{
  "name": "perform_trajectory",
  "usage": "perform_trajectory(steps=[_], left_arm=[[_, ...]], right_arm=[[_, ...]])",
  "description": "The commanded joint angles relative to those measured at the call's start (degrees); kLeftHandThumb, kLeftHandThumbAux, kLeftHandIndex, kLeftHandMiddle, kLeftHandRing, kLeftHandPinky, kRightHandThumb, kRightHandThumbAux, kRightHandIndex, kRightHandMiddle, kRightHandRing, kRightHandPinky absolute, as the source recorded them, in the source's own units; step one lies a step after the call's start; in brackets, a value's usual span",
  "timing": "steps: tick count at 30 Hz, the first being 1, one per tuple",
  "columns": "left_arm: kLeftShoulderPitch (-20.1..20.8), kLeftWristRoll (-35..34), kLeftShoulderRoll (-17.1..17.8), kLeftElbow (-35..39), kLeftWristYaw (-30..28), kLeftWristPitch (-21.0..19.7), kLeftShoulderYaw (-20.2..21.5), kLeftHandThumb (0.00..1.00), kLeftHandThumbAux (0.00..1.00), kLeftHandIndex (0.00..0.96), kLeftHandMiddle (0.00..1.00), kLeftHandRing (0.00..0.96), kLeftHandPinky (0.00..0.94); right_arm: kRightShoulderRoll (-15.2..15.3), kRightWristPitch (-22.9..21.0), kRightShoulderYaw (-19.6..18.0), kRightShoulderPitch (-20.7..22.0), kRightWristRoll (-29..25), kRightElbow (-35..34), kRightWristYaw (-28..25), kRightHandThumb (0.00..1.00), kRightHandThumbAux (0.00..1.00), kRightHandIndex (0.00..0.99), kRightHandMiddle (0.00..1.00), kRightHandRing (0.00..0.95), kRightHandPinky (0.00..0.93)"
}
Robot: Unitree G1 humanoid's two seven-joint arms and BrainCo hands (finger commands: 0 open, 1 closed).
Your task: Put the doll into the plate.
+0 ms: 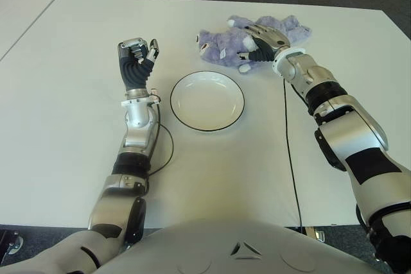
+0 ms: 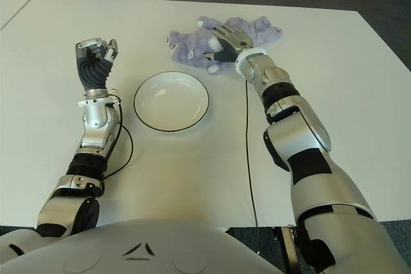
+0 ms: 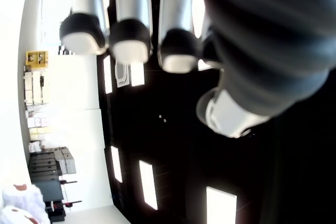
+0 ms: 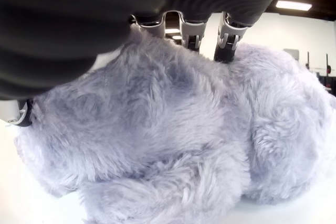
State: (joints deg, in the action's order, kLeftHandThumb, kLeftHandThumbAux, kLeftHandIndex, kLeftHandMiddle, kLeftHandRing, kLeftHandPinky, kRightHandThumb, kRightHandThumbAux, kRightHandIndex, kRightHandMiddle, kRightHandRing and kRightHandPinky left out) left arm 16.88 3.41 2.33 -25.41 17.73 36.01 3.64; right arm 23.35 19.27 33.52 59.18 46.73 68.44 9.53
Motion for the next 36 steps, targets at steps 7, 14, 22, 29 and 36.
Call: perform_trajectory(steps=[7,14,22,29,36], left_arm=[[-7.19,0.66,-2.38,-5.40,-0.01,0.68,-0.08,0.506,0.800,0.857,0.901,0.904,0.887],[-7.27,0.62,-2.30,-5.28,-0.21,0.72,-0.09,0.504,0.804,0.854,0.901,0.905,0.887],[-6.98,0.70,-1.99,-5.67,-0.42,0.97,-0.06,0.496,0.808,0.856,0.904,0.907,0.888],[-6.63,0.59,-1.81,-6.13,-0.56,0.80,0.04,0.498,0.807,0.858,0.904,0.906,0.888],[-6.37,0.48,-1.66,-6.55,-0.87,0.98,0.08,0.501,0.806,0.856,0.902,0.905,0.887]], right_arm=[[-1.96,1.26,3.27,-7.08,2.48,4.94,12.95,0.453,0.406,0.089,0.009,0.035,0.178],[-2.34,1.94,3.23,-7.86,1.17,6.00,18.68,0.689,0.628,0.364,0.156,0.281,0.412],[-3.64,3.85,-1.02,-9.27,-4.14,6.15,19.29,0.954,0.680,0.447,0.340,0.400,0.479],[-4.24,5.23,-4.34,-10.47,-8.32,5.74,17.73,0.996,0.671,0.438,0.434,0.417,0.468],[-4.70,4.21,-6.88,-11.24,-11.14,5.70,16.39,0.999,0.671,0.401,0.451,0.435,0.475]])
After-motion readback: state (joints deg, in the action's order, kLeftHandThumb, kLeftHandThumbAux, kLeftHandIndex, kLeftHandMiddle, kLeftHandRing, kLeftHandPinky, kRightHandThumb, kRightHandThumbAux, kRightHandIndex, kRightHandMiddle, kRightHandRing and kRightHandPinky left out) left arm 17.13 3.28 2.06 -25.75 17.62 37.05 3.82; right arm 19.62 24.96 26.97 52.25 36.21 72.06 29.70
